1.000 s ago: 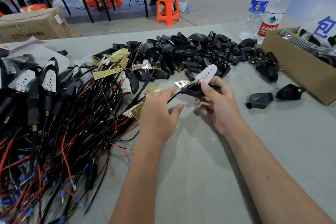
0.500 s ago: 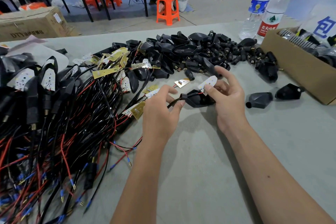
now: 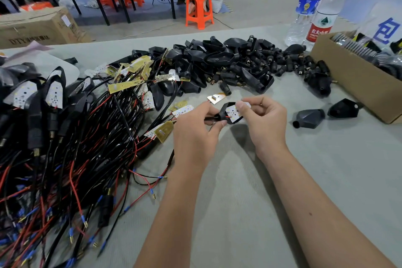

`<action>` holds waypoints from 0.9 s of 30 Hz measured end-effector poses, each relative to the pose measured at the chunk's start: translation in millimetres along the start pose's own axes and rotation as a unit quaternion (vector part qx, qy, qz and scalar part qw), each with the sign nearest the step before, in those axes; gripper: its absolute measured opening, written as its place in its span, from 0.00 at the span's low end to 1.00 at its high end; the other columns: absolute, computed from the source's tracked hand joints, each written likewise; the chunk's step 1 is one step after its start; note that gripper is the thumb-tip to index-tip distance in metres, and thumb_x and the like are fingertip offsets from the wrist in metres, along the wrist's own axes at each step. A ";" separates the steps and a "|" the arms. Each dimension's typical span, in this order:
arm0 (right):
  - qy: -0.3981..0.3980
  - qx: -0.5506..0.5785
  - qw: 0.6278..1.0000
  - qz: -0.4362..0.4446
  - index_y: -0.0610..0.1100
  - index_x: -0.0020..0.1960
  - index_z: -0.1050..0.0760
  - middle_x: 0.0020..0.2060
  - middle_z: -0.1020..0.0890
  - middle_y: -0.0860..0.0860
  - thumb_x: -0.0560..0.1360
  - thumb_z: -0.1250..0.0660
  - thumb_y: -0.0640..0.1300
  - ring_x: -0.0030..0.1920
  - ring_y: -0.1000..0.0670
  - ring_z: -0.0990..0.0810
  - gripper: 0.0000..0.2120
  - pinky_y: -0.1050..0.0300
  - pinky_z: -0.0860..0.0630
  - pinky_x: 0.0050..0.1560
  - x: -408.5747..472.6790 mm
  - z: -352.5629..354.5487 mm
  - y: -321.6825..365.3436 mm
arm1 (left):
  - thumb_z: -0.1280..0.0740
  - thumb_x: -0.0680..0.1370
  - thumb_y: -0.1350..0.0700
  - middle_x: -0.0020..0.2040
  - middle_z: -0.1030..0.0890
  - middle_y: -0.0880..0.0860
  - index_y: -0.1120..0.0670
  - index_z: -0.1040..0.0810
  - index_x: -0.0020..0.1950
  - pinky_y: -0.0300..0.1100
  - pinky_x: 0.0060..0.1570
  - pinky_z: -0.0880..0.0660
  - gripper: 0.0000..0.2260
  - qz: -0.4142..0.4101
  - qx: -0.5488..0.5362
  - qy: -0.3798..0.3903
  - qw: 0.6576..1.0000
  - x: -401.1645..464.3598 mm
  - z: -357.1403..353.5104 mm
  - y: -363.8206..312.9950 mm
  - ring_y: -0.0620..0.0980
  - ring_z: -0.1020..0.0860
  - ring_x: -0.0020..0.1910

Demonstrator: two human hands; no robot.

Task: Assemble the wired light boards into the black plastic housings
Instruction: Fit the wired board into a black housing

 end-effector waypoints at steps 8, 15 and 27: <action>-0.039 -0.017 0.999 0.013 0.45 0.45 0.16 0.39 0.14 0.45 0.73 0.22 0.41 0.40 0.49 0.17 0.04 0.50 0.21 0.46 3.3 8.8 -1.3 | 0.24 0.73 0.52 0.41 0.16 0.41 0.48 0.19 0.45 0.47 0.45 0.18 0.06 0.055 -0.050 0.047 0.996 -1.2 -17.8 11.1 0.41 0.17 0.43; -0.028 0.015 0.999 -0.012 0.46 0.49 0.18 0.45 0.14 0.47 0.74 0.23 0.40 0.46 0.48 0.16 0.06 0.51 0.19 0.49 5.5 11.2 -2.0 | 0.25 0.77 0.59 0.40 0.14 0.46 0.50 0.20 0.43 0.40 0.39 0.20 0.06 0.116 -0.172 0.035 0.978 -1.0 -18.6 17.9 0.43 0.16 0.41; -0.010 0.049 0.996 -0.071 0.46 0.44 0.15 0.36 0.13 0.46 0.71 0.21 0.35 0.37 0.49 0.15 0.08 0.59 0.18 0.37 14.9 28.7 -9.9 | 0.25 0.76 0.51 0.36 0.15 0.46 0.45 0.21 0.48 0.40 0.33 0.25 0.05 0.177 0.068 0.217 0.958 -2.2 10.6 34.8 0.42 0.22 0.29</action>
Point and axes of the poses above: each hand's wrist, its own x-axis towards the middle knuckle, its own z-axis out of the back of the hand, y = z × x, the point moved 8 cm from there along x, towards the middle knuckle
